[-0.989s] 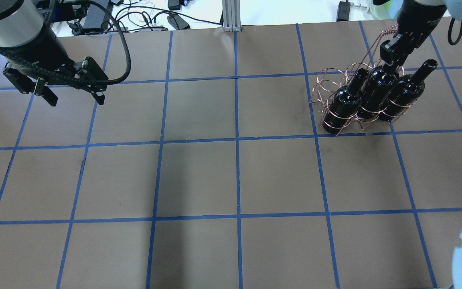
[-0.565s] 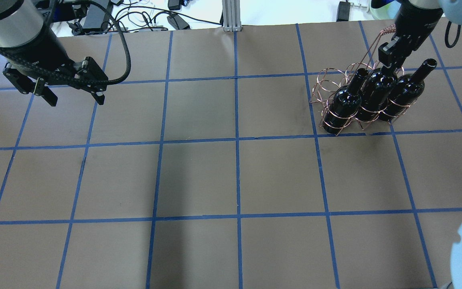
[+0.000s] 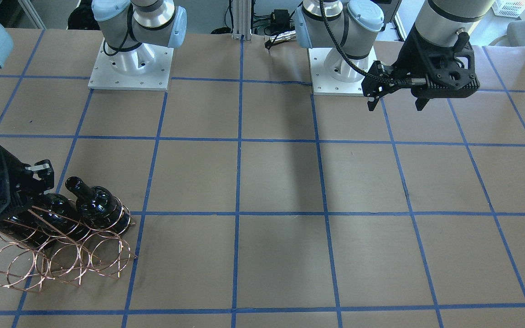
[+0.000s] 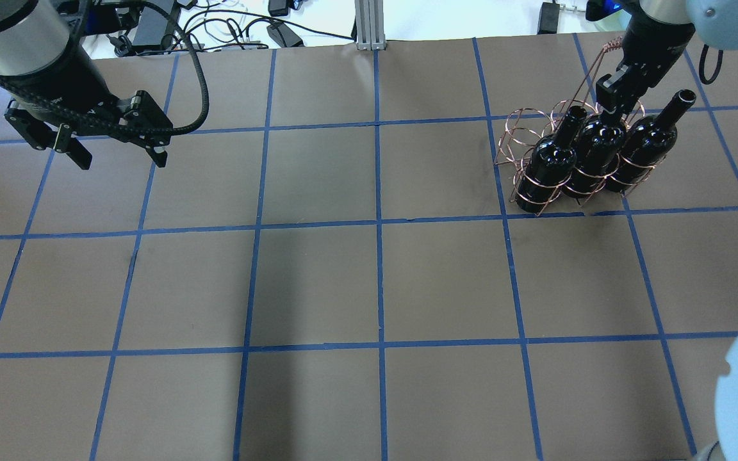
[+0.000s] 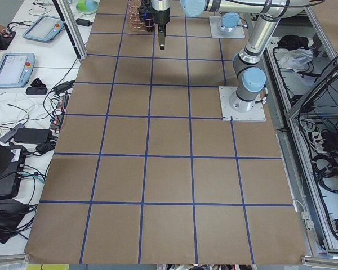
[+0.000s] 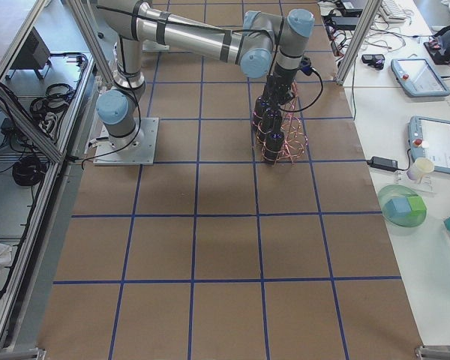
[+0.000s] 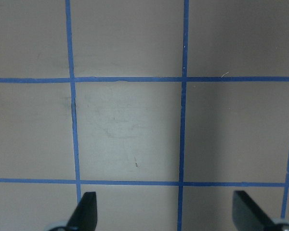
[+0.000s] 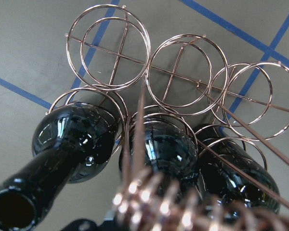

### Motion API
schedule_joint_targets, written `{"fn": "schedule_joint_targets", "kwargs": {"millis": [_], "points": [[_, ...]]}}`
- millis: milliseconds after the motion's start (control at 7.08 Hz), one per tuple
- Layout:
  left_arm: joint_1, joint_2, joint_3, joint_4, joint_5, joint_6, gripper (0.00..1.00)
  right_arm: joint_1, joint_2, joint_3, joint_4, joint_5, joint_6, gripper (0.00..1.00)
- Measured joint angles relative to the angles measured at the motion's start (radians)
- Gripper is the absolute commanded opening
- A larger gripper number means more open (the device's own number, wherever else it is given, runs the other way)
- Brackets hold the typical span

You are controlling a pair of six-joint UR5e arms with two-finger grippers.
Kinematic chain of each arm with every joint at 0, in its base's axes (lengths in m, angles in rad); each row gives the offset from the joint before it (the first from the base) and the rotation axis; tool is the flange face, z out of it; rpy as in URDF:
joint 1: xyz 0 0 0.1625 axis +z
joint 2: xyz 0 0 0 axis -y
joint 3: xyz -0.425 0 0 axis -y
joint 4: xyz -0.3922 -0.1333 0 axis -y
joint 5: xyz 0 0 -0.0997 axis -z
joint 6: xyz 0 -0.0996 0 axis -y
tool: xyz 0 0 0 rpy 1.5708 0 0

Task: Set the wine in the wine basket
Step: 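Press the bottle down to seat it in the rack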

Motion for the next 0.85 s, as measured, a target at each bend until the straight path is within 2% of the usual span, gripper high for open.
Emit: {"fn": "schedule_joint_targets", "kwargs": {"millis": [141, 283, 424, 565, 848], "points": [[0.0, 0.0, 0.0, 0.0, 0.0, 0.0, 1.0, -0.001, 0.0, 0.007, -0.007, 0.001, 0.001, 0.0], [0.0, 0.0, 0.0, 0.0, 0.0, 0.0, 1.0, -0.001, 0.001, 0.011, -0.009, 0.001, 0.004, 0.43], [0.0, 0.0, 0.0, 0.0, 0.0, -0.001, 1.0, -0.001, 0.0, 0.014, -0.009, -0.002, 0.007, 0.62], [0.0, 0.0, 0.0, 0.0, 0.0, -0.001, 1.0, -0.001, -0.002, 0.015, -0.007, -0.007, 0.009, 0.68], [0.0, 0.0, 0.0, 0.0, 0.0, -0.001, 1.0, -0.001, -0.017, 0.016, 0.005, -0.015, 0.01, 0.94]]}}
